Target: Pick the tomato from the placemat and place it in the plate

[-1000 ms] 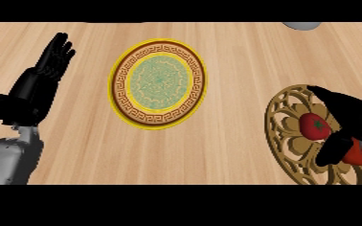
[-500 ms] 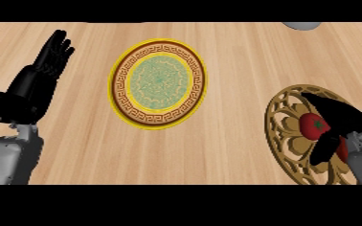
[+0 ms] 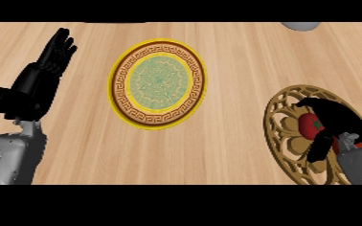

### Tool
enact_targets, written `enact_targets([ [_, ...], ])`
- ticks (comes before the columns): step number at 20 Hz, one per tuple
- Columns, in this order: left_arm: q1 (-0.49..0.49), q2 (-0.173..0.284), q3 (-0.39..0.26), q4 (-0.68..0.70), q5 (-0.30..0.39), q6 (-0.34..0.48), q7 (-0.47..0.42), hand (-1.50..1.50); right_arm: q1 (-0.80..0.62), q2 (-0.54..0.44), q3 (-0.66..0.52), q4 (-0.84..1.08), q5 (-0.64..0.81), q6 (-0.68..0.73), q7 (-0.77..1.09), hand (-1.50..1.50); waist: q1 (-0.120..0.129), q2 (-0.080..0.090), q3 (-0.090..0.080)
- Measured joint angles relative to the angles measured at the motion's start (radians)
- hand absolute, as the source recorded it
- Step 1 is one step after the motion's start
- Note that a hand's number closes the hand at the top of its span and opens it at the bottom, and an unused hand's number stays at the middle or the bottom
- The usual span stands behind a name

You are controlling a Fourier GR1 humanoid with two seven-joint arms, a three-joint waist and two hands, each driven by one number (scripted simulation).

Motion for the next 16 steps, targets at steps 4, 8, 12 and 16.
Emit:
enact_targets([
  [4, 0.007, -0.004, 0.006, 0.001, -0.005, -0.007, -0.007, 0.00, -0.013, 0.001, -0.004, 0.025, 0.077, -0.104, -0.088, 1.50, 0.001, 0.000, 0.000],
  [8, 0.004, -0.017, 0.007, -0.016, -0.013, -0.006, 0.009, 0.00, -0.032, 0.014, -0.019, 0.075, 0.139, -0.181, -0.160, 1.50, 0.001, -0.001, -0.001],
  [12, -0.002, -0.019, 0.015, -0.002, -0.018, -0.016, 0.003, 0.00, -0.059, -0.018, -0.065, 0.163, 0.169, -0.246, -0.277, 1.50, 0.001, -0.002, -0.004],
  [16, 0.001, -0.021, 0.024, -0.007, -0.018, -0.021, 0.010, 0.00, -0.079, -0.024, -0.095, 0.184, 0.208, -0.329, -0.340, 1.50, 0.001, 0.000, 0.000],
])
